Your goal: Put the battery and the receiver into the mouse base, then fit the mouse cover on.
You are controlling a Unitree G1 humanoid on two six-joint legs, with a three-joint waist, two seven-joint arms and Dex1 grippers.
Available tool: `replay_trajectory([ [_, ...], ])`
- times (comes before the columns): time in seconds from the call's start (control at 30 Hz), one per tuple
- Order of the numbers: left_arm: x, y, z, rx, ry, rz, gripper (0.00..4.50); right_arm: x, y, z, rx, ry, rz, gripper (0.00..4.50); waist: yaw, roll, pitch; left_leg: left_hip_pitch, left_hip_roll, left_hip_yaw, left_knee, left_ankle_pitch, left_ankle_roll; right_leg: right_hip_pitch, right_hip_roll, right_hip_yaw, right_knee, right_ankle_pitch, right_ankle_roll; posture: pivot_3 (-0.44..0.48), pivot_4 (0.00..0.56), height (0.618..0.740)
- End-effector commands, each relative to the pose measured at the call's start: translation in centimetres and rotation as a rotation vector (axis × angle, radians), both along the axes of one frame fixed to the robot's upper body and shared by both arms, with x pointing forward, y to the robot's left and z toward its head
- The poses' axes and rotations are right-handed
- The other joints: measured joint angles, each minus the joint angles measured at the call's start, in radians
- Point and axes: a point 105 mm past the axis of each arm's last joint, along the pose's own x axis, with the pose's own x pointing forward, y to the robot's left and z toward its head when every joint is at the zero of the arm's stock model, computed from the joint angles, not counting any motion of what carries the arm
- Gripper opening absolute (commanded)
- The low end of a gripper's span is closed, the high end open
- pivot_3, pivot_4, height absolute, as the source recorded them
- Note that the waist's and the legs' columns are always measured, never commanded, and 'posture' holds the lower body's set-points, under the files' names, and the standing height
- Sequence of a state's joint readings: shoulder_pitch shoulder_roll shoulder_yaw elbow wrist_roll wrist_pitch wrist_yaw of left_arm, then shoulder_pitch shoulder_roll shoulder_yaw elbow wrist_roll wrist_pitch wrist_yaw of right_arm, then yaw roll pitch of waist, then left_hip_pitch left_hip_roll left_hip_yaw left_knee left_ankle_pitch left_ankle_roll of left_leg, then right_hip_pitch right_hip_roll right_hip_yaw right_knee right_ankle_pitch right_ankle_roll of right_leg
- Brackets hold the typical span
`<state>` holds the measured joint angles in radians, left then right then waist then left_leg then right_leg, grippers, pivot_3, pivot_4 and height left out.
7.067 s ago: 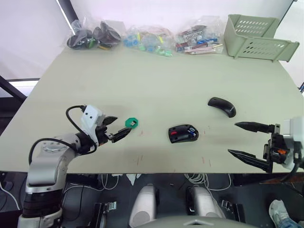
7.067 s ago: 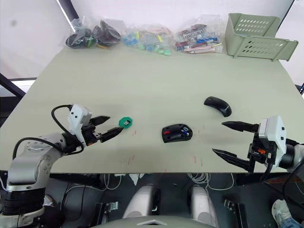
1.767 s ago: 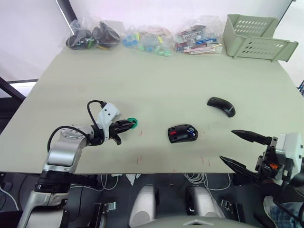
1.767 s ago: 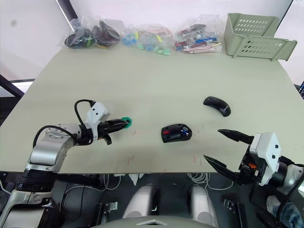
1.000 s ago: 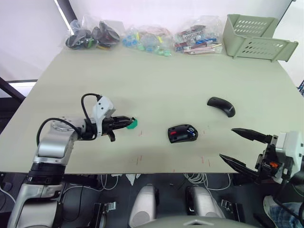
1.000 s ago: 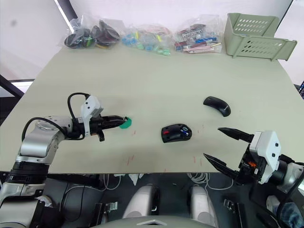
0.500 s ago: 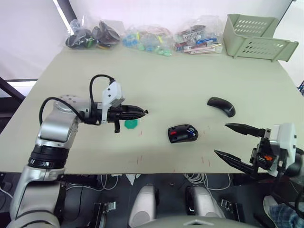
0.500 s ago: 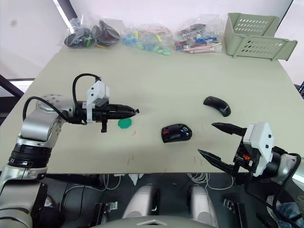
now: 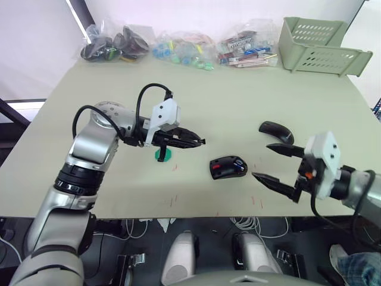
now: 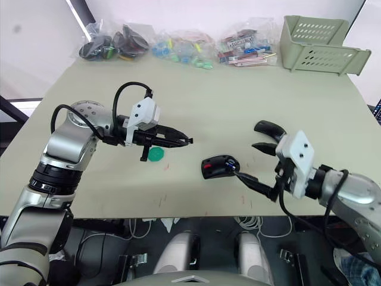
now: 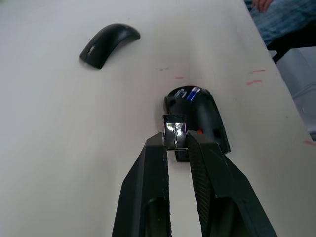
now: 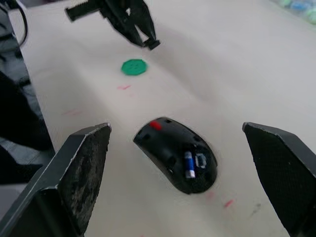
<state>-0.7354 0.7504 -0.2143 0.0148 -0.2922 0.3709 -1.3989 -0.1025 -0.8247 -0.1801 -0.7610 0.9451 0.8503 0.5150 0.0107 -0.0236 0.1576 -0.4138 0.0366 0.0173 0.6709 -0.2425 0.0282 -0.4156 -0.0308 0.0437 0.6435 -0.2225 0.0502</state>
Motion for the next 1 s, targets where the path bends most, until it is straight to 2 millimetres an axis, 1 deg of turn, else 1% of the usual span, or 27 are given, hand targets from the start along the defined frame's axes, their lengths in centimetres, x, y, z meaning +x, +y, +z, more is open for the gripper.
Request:
replay_trajectory([
  [0.03, 0.0, -0.9, 1.0, 0.007, -0.058, -0.044, 0.56, 0.6, 0.5, 0.2, 0.049, 0.123, -0.002, 4.5, 0.001, 0.0, 0.0, 0.0, 0.0, 0.0, 0.0, 0.0, 0.0, 0.0, 0.0, 0.0, 0.0, 0.0, 0.0, 0.0, 0.15, 0.74],
  [0.1, 0.1, -1.4, 1.1, 0.008, -0.069, -0.06, 0.56, 1.5, 0.8, 0.7, 0.088, 0.182, -0.008, 4.5, 0.002, 0.0, 0.0, 0.0, 0.0, 0.0, 0.0, 0.0, 0.0, 0.0, 0.0, 0.0, 0.0, 0.0, 0.0, 0.0, 0.15, 0.74],
  [0.17, 0.3, -2.2, 1.3, 0.001, -0.08, -0.072, 0.56, 2.2, 0.9, 0.7, 0.106, 0.279, -0.01, 4.5, 0.002, 0.0, 0.0, 0.0, 0.0, 0.0, 0.0, 0.0, 0.0, 0.0, 0.0, 0.0, 0.0, 0.0, 0.0, 0.0, 0.15, 0.74],
  [0.27, 0.7, -3.1, 1.4, -0.003, -0.092, -0.086, 0.56, 2.7, 1.1, 0.7, 0.125, 0.388, 0.001, 4.5, 0.002, 0.0, 0.0, -0.001, 0.0, -0.001, 0.0, 0.0, 0.0, 0.0, 0.0, 0.0, 0.0, 0.0, 0.0, 0.0, 0.15, 0.74],
  [0.33, 0.8, -3.6, 1.5, -0.005, -0.096, -0.097, 0.56, 3.0, 1.4, 1.1, 0.144, 0.417, 0.017, 4.5, 0.0, 0.0, 0.0, -0.001, 0.0, -0.001, 0.0, 0.0, 0.0, 0.0, 0.0, 0.0, 0.0, 0.0, 0.0, 0.0, 0.15, 0.74],
  [0.4, 0.9, -4.2, 1.6, -0.001, -0.102, -0.111, 0.56, 3.1, 1.7, 1.5, 0.189, 0.482, 0.052, 4.5, -0.002, 0.0, 0.0, -0.001, 0.0, -0.001, -0.001, 0.0, 0.0, 0.0, 0.0, 0.0, 0.0, 0.001, 0.0, 0.0, 0.15, 0.74],
  [0.53, 0.7, -5.2, 2.1, 0.0, -0.127, -0.152, 0.56, 4.0, 2.0, 2.3, 0.285, 0.59, 0.061, 4.5, -0.009, 0.0, 0.0, -0.001, 0.0, -0.001, -0.001, 0.0, 0.0, -0.001, 0.001, 0.0, 0.0, 0.002, 0.003, 0.0, 0.15, 0.74],
  [0.6, 0.4, -5.5, 2.2, -0.006, -0.133, -0.167, 0.55, 4.2, 2.4, 3.2, 0.338, 0.623, 0.081, 3.96, -0.013, 0.0, 0.0, -0.002, 0.0, -0.001, -0.001, 0.0, 0.0, -0.001, 0.0, 0.0, 0.0, 0.003, 0.003, 0.0, 0.15, 0.74],
  [0.63, 0.4, -5.6, 2.2, -0.006, -0.137, -0.172, 0.55, 4.2, 2.5, 3.4, 0.355, 0.642, 0.089, 3.78, -0.016, 0.0, 0.0, -0.002, 0.0, -0.001, -0.001, 0.0, 0.0, -0.001, 0.0, 0.0, 0.0, 0.003, 0.003, 0.0, 0.15, 0.74],
  [0.67, 0.4, -5.7, 2.2, -0.006, -0.139, -0.174, 0.55, 4.2, 2.6, 3.5, 0.366, 0.657, 0.092, 3.29, -0.018, 0.0, 0.0, -0.002, 0.0, -0.001, -0.001, 0.0, 0.0, -0.001, 0.0, 0.0, 0.0, 0.003, 0.003, 0.0, 0.15, 0.74],
  [0.7, 0.3, -5.7, 2.1, -0.006, -0.142, -0.176, 0.55, 4.3, 2.7, 3.5, 0.369, 0.669, 0.089, 2.92, -0.021, 0.0, 0.0, -0.002, 0.0, -0.001, -0.001, 0.0, 0.0, -0.001, 0.0, 0.0, 0.0, 0.003, 0.003, 0.0, 0.15, 0.74],
  [1.0, -0.1, -5.9, 2.3, -0.022, -0.157, -0.18, 0.55, 4.7, 3.4, 3.0, 0.371, 0.708, 0.093, 2.92, -0.025, 0.0, 0.0, -0.002, 0.0, -0.001, -0.001, 0.0, 0.001, -0.001, 0.001, 0.0, 0.0, 0.003, 0.004, 0.0, 0.15, 0.74],
])
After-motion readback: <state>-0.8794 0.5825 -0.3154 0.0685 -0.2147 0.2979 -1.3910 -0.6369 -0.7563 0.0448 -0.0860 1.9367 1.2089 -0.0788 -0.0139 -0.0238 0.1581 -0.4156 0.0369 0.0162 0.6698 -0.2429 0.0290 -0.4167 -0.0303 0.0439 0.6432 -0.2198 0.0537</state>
